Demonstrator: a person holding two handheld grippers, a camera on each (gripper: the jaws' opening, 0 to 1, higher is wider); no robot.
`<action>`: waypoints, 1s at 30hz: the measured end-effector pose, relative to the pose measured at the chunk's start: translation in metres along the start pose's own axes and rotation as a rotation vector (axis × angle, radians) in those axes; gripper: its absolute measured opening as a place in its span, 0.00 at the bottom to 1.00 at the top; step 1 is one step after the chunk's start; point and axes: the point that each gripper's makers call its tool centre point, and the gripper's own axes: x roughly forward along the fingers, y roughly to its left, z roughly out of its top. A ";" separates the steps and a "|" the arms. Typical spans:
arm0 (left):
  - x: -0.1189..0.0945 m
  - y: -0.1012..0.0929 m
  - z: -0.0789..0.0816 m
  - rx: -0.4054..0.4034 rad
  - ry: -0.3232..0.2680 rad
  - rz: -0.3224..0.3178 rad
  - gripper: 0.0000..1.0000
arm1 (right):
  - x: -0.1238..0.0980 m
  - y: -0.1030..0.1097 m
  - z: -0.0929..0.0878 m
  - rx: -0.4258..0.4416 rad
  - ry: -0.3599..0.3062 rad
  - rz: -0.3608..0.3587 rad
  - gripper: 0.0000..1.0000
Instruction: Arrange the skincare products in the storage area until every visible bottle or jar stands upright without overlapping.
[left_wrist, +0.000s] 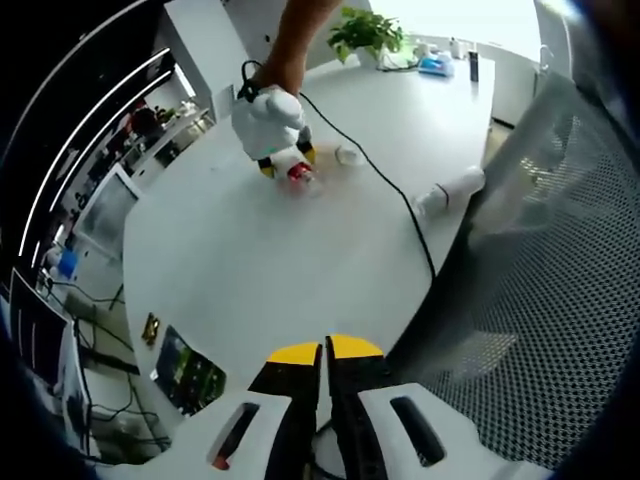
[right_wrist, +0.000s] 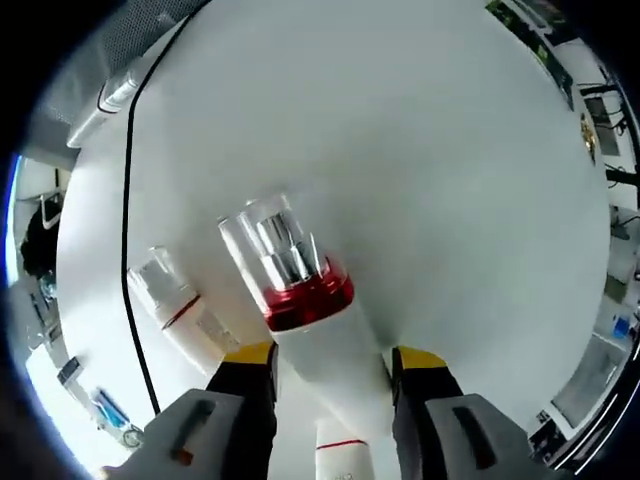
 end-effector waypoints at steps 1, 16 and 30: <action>0.000 0.000 0.000 0.000 0.002 -0.002 0.02 | 0.000 0.000 -0.001 -0.010 0.005 0.002 0.40; -0.001 -0.002 0.000 0.009 -0.005 -0.005 0.01 | 0.003 -0.008 -0.002 -0.141 0.076 0.012 0.24; -0.001 -0.001 0.003 0.021 -0.013 -0.001 0.01 | -0.007 -0.021 0.010 0.314 -0.100 -0.020 0.21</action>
